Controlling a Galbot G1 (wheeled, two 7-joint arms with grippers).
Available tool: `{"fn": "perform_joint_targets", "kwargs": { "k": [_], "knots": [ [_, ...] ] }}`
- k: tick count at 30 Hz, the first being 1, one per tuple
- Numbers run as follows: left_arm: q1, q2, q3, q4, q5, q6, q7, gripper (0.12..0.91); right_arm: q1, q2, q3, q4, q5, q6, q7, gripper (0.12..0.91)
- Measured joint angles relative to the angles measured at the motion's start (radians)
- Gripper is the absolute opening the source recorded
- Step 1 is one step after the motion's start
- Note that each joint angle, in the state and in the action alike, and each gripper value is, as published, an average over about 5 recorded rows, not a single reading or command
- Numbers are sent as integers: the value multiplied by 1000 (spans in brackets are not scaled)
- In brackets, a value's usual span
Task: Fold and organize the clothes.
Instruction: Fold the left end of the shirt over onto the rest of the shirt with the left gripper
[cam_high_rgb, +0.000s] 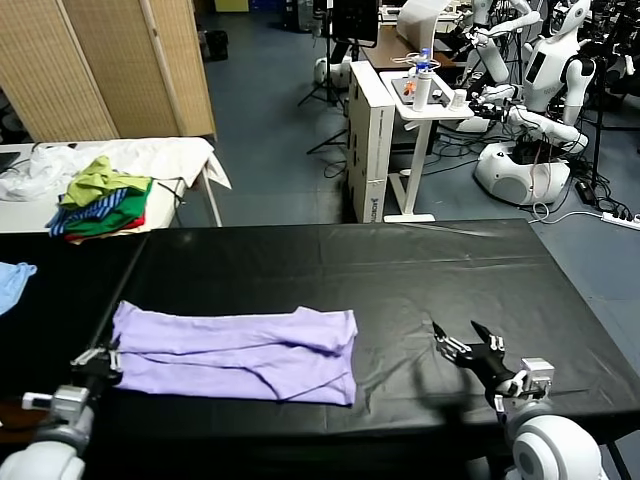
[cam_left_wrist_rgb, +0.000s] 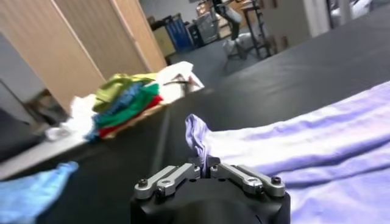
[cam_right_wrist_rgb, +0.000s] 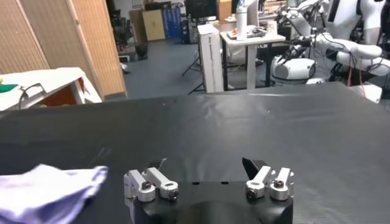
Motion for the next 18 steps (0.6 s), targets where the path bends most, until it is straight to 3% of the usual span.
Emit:
{"fn": "perform_joint_targets", "kwargs": {
  "k": [11,18],
  "knots": [
    [-42,-129,140,-179,-253,146,-108,185,-45,18,16,7,-28,11,0,907],
    [-81,-206,280,-241,-393,199,-166,185,-68,36,26,10,-45,17,-1,907]
  ]
}}
